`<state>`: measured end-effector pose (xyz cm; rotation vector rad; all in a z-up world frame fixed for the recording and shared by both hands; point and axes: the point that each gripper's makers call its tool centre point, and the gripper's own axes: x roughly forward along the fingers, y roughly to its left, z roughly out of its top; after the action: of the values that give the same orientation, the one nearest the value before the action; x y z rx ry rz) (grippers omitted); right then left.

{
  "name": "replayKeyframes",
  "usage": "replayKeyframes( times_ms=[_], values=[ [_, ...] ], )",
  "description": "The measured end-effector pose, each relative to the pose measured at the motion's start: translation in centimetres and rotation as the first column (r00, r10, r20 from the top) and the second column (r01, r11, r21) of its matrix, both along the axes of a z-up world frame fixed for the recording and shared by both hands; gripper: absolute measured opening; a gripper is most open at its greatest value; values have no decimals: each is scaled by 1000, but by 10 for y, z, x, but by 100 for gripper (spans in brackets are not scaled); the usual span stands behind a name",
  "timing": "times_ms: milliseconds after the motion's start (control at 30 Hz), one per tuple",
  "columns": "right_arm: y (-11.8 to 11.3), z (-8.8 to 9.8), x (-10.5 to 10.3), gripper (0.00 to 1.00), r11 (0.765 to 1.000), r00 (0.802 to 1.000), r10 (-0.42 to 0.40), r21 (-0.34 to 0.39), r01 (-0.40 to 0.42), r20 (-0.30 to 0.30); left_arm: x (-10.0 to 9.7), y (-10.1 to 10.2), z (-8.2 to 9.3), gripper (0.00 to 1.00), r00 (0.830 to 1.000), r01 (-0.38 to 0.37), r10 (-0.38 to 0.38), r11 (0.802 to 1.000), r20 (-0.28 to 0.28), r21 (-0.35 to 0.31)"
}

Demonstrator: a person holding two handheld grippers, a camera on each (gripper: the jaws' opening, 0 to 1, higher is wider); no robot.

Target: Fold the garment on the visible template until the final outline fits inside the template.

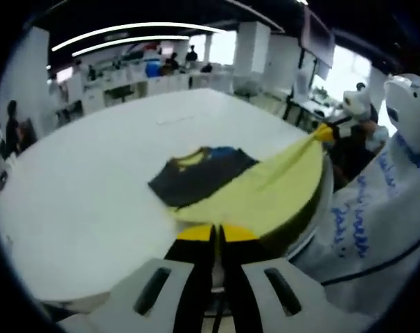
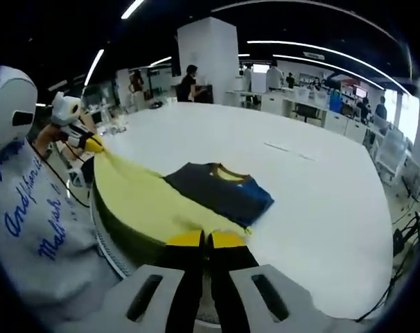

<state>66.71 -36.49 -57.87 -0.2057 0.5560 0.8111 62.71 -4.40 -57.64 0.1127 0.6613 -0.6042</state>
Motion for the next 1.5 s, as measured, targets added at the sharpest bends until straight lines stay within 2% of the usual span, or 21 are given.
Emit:
replayKeyframes(
  times_ms=[100, 267, 400, 500, 533, 633, 700, 833, 1000, 1067, 1233, 1433, 1500],
  values=[
    [1, 6, -2, 3, 1000, 1000, -3, 19, 2, 10, -1, 2, 3, 0, 1000, -3, 2, 999, 16, 36],
    [3, 12, -4, 3, 1000, 1000, 10, 26, -11, 19, -5, -1, 9, 0, 1000, 12, -12, 1000, 10, 20],
    [2, 12, 0, 3, 1000, 1000, 14, 22, -14, 25, 2, 6, 7, 0, 1000, -9, 9, 1000, 21, 28],
    [2, 7, 8, 3, 1000, 1000, 7, 23, -7, 17, 11, 14, -1, 0, 999, -34, 34, 999, 11, 34],
    [3, 3, 12, 3, 1000, 1000, 6, 20, -6, 13, 17, 19, -9, 0, 998, -55, 55, 998, -7, 41],
    [5, -4, 21, 3, 1000, 1000, 1, 19, -1, 4, 31, 23, -17, 0, 996, -84, 84, 995, -2, 54],
    [6, -9, 27, 3, 1000, 1000, -4, 26, 4, 3, 42, 24, -22, 0, 994, -110, 107, 991, 33, 79],
    [10, -16, 41, 3, 999, 1000, -23, 45, 22, 9, 52, 25, -35, 0, 991, -131, 129, 988, 23, 80],
    [11, -28, 56, 3, 999, 1000, -29, 43, 29, 2, 64, 27, -40, 0, 989, -146, 145, 986, 20, 76],
    [9, -32, 61, 3, 999, 999, -38, 39, 38, -1, 70, 27, -42, 0, 990, -142, 140, 986, 34, 84],
    [7, -43, 79, 3, 998, 999, -48, 42, 49, -9, 87, 26, -44, 0, 990, -134, 131, 989, 54, 61],
    [5, -49, 112, 3, 998, 996, -65, 21, 64, 55, 118, 28, -44, 0, 988, -135, 133, 991, 78, 22],
    [5, -52, 121, 3, 997, 996, -74, 33, 72, 53, 131, 30, -45, 0, 986, -141, 140, 990, 87, 7]
  ],
)
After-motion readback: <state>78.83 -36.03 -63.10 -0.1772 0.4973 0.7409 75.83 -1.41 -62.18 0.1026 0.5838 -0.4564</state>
